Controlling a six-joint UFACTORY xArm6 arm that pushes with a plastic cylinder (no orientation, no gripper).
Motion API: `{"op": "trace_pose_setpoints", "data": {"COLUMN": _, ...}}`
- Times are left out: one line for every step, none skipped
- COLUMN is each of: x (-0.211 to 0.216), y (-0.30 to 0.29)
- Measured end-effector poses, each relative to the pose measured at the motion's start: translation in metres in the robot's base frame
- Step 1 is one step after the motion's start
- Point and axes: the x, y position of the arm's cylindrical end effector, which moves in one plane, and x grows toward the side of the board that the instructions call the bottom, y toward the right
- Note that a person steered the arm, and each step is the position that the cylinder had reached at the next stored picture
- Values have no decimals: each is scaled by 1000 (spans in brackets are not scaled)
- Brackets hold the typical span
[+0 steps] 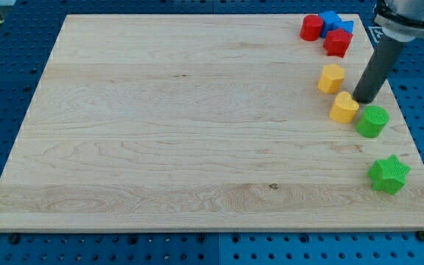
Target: Slide green circle downwards
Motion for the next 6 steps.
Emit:
{"op": "trace_pose_setpoints", "data": {"x": 10, "y": 15}}
{"op": "trace_pose_setpoints", "data": {"x": 33, "y": 16}}
{"op": "trace_pose_setpoints", "data": {"x": 28, "y": 16}}
{"op": "trace_pose_setpoints", "data": {"x": 30, "y": 16}}
{"op": "trace_pose_setpoints", "data": {"x": 36, "y": 16}}
{"op": "trace_pose_setpoints", "data": {"x": 39, "y": 16}}
